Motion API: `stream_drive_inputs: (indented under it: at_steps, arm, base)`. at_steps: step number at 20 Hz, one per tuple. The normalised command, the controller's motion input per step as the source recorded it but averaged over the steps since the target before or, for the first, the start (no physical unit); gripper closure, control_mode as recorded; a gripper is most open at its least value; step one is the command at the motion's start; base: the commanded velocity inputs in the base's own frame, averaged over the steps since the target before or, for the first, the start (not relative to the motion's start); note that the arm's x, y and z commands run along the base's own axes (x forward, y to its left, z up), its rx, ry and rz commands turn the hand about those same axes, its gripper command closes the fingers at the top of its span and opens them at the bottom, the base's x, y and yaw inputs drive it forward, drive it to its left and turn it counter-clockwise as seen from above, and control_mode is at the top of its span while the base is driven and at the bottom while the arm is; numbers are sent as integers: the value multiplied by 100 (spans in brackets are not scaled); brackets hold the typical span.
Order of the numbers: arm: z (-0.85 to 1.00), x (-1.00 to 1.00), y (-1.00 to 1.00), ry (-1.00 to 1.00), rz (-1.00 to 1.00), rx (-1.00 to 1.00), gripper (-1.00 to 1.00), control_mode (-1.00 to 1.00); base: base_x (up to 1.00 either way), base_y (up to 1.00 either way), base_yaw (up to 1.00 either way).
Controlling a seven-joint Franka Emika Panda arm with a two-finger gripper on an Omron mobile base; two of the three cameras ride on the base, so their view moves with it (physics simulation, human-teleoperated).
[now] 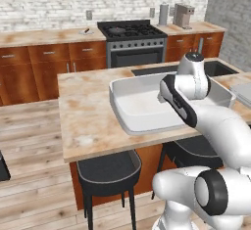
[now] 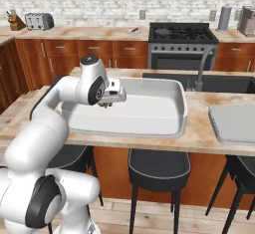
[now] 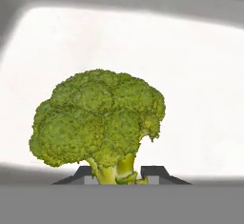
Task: Place the cold items (banana and broccoli) from the fridge in one tupperware on the dining counter. Place the warm items (kebab skewer and hot dog) in the stove area in another tupperware.
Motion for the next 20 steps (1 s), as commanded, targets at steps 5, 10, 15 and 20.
stream_drive_inputs:
  at_steps: [5, 10, 15, 20]
  arm:
    - [-27, 29, 0, 0, 1, -1, 100, -100]
    - [-26, 35, 0, 0, 0, -1, 100, -100]
    - [-28, 40, 0, 2, 1, 0, 100, -100]
    - [-28, 47, 0, 13, 7, 0, 100, -100]
  base:
    - [0, 0, 0]
    - [0, 0, 0]
    - [0, 0, 0]
    - [0, 0, 0]
